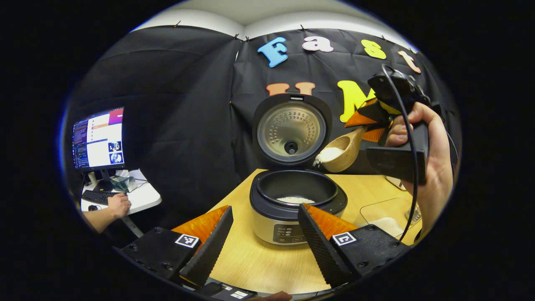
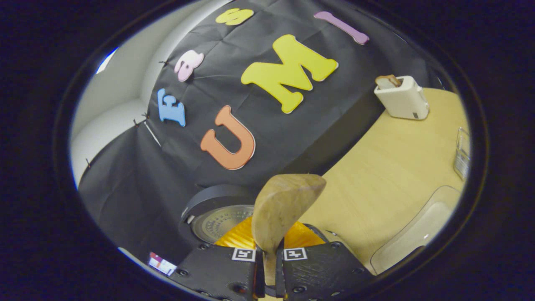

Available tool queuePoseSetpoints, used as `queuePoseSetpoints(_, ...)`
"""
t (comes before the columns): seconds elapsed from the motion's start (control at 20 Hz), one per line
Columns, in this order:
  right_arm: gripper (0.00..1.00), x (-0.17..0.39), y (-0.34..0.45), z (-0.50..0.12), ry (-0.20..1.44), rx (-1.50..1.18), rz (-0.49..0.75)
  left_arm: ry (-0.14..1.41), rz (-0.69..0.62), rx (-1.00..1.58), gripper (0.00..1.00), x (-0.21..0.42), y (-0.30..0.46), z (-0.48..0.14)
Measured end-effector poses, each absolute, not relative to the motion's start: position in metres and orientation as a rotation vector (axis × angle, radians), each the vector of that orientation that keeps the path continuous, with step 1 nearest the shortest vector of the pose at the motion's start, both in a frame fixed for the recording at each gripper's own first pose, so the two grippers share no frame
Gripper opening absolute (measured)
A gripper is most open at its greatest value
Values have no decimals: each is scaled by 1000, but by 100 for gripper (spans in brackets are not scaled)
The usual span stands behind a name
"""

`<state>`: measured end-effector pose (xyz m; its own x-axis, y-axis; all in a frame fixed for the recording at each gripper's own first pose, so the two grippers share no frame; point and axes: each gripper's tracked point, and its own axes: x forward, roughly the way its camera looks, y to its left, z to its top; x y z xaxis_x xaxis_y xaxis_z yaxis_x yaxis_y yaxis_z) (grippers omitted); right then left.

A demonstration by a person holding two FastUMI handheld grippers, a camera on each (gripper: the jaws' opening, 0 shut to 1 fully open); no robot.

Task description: Close the left gripper, press the button to open the rice cooker; take a wooden spoon from the chopstick holder with the right hand, scoop a spoonful of rice and pour it into the rice cooker, then put the wooden spoon back into the chopstick holder.

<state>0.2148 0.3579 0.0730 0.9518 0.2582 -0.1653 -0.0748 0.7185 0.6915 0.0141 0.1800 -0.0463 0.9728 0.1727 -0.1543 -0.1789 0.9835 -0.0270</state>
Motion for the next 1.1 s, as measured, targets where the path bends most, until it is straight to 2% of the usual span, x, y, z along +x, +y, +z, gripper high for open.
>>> queuePoseSetpoints(0.25,7,230,371,81,226,566,152,151,180,-46,99,14,180,-47)
queuePoseSetpoints(0.3,10,231,376,82,220,528,152,151,179,-42,96,14,180,-46)
queuePoseSetpoints(0.35,10,231,380,83,218,495,156,154,181,-37,99,14,180,-47)
queuePoseSetpoints(0.75,10,236,410,69,274,246,197,163,236,-26,100,11,200,-52)
queuePoseSetpoints(0.85,7,237,412,66,283,212,211,165,241,-25,99,12,199,-52)
queuePoseSetpoints(0.95,12,241,414,61,278,152,219,169,241,-26,99,12,198,-53)
queuePoseSetpoints(1.1,10,246,420,60,242,19,242,171,248,-11,99,11,201,-52)
